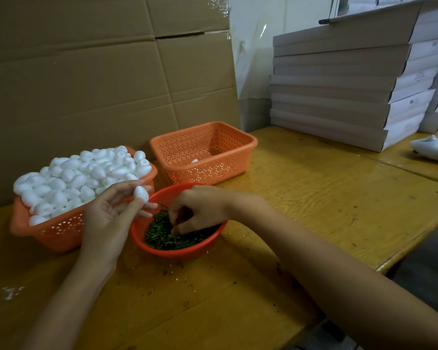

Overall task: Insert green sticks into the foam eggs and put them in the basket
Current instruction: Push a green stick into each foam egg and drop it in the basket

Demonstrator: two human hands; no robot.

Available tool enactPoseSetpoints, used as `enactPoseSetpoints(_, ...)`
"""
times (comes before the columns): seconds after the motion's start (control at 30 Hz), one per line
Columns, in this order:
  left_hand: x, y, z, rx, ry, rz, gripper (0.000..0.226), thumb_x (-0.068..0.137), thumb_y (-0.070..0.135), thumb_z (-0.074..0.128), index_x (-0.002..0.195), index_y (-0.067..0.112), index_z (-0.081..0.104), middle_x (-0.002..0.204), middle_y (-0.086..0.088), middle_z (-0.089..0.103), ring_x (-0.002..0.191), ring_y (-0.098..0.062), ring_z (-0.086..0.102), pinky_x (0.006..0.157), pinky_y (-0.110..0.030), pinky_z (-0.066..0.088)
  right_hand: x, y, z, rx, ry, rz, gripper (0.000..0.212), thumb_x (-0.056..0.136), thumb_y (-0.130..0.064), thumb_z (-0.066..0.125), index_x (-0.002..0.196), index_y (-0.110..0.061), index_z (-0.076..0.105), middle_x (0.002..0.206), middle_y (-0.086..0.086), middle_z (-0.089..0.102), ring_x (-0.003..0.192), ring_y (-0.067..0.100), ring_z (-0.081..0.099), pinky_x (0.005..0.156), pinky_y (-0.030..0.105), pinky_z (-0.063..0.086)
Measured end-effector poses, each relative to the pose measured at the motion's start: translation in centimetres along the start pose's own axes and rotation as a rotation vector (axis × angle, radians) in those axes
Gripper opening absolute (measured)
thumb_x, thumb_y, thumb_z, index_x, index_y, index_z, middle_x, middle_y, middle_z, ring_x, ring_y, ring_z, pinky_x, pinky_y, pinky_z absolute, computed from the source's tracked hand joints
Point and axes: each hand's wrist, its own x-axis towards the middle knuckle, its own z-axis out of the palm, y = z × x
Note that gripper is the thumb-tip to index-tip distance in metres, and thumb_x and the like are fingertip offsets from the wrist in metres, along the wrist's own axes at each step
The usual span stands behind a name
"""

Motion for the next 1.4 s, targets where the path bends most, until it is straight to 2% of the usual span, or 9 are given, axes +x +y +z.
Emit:
enactPoseSetpoints(0.17,-0.2,0.1,0.3,0.006,-0.001,0.037,0.034,0.101,0.003,0.068,0.102,0.036,0.079,0.113,-0.002,0.080,0.085,-0.025,0.080,0.067,-0.024,0.063,1.2,-0.4,-0.2,-0.066,-0.063,-0.022,0.017,0.099,-0.031,0.069,0.106,-0.016,0.072,0.098,0.000,0.070,0.085,0.016,0.060,0.075,0.032,0.044)
enactPoseSetpoints(0.3,-0.3,0.5,0.5,0.002,-0.014,0.075,0.037,0.102,0.005,0.067,0.104,0.040,0.079,0.114,-0.002,0.080,0.083,-0.023,0.079,0.066,-0.025,0.063,1.3,-0.1,-0.6,0.003,-0.119,-0.026,0.012,0.100,-0.028,0.068,0.101,-0.017,0.071,0.094,-0.002,0.069,0.081,0.013,0.059,0.077,0.034,0.046)
enactPoseSetpoints(0.5,-0.2,0.3,0.4,0.034,-0.023,0.079,0.033,0.099,0.002,0.070,0.100,0.034,0.079,0.116,-0.003,0.079,0.085,-0.024,0.079,0.069,-0.025,0.063,1.0,0.3,-0.4,0.058,-0.107,-0.027,0.011,0.100,-0.025,0.067,0.103,-0.015,0.072,0.094,-0.005,0.068,0.078,0.006,0.057,0.070,0.023,0.041)
enactPoseSetpoints(0.63,-0.3,0.3,0.5,0.035,-0.020,0.078,0.034,0.095,-0.004,0.072,0.100,0.030,0.077,0.115,-0.003,0.079,0.084,-0.023,0.079,0.070,-0.025,0.063,0.9,0.2,-0.3,0.059,-0.099,-0.040,0.011,0.100,-0.023,0.067,0.103,-0.014,0.072,0.097,0.000,0.070,0.082,0.012,0.059,0.073,0.026,0.043)
enactPoseSetpoints(0.77,-0.2,0.2,0.4,0.038,-0.006,0.078,0.028,0.101,0.001,0.068,0.103,0.028,0.074,0.113,-0.004,0.079,0.082,-0.026,0.078,0.068,-0.026,0.063,0.8,0.2,-0.3,0.062,-0.088,-0.031,0.012,0.100,-0.024,0.068,0.104,-0.013,0.072,0.099,0.002,0.071,0.085,0.015,0.061,0.077,0.032,0.046)
enactPoseSetpoints(0.93,-0.2,0.1,0.5,0.031,-0.002,0.070,0.026,0.105,0.007,0.063,0.103,0.031,0.072,0.111,-0.005,0.080,0.081,-0.028,0.078,0.067,-0.026,0.063,0.6,0.0,-0.2,0.050,-0.080,-0.039,0.011,0.100,-0.024,0.067,0.102,-0.014,0.070,0.096,0.002,0.069,0.082,0.015,0.059,0.071,0.028,0.042)
enactPoseSetpoints(1.03,-0.3,0.1,0.6,0.036,0.001,0.074,0.024,0.104,0.005,0.065,0.104,0.028,0.071,0.109,-0.004,0.080,0.080,-0.028,0.077,0.067,-0.027,0.063,0.4,-0.2,-0.3,0.041,-0.079,-0.045,0.007,0.100,-0.024,0.068,0.099,-0.016,0.069,0.095,0.002,0.069,0.083,0.018,0.060,0.073,0.029,0.042)
enactPoseSetpoints(1.27,-0.5,0.0,0.7,0.041,0.000,0.065,0.025,0.095,0.002,0.074,0.107,0.023,0.069,0.111,-0.003,0.080,0.083,-0.025,0.079,0.069,-0.025,0.063,0.3,-0.4,-0.4,0.034,-0.074,-0.043,0.007,0.100,-0.023,0.068,0.096,-0.018,0.068,0.093,0.002,0.068,0.079,0.013,0.057,0.074,0.030,0.042)
enactPoseSetpoints(1.4,-0.3,-0.1,0.6,0.064,-0.002,0.074,0.023,0.099,0.002,0.070,0.109,0.022,0.069,0.113,-0.002,0.080,0.082,-0.025,0.078,0.069,-0.026,0.063,0.2,-0.4,-0.5,0.043,-0.075,-0.041,0.007,0.100,-0.024,0.068,0.093,-0.021,0.067,0.086,-0.007,0.064,0.074,0.007,0.054,0.072,0.026,0.041)
